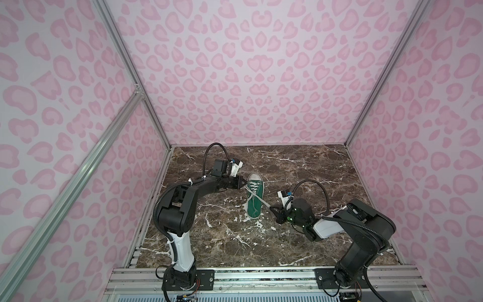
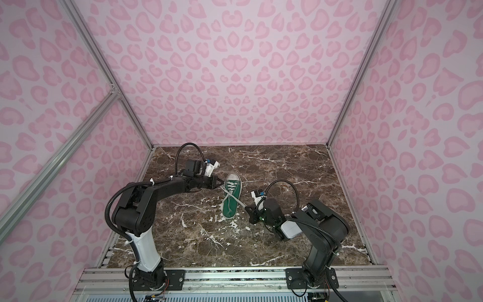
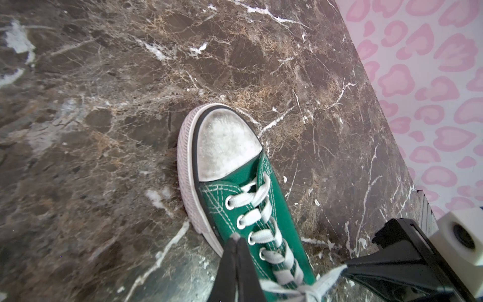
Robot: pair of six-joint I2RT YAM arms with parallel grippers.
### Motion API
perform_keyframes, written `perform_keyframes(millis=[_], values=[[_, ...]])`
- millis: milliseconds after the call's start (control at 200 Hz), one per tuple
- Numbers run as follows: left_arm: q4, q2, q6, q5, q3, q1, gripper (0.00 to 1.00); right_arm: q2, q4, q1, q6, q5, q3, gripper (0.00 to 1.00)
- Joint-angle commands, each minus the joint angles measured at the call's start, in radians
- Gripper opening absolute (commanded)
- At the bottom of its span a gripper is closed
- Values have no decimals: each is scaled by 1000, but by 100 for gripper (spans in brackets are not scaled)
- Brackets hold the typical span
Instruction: Tie the shoes
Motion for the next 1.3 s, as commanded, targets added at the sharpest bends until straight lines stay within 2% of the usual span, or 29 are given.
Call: perform_keyframes(millis=[0,460,1295], values=[[72,6,0,-34,0,7,3,7,-29,-2,-4,9,-8,0],[48,-16,12,-22,-5,3,3,42,-27,12,8,2,35,0],[78,-18,-15,-53,-20,25,3,18,-1,-21,10,9,-55,0]])
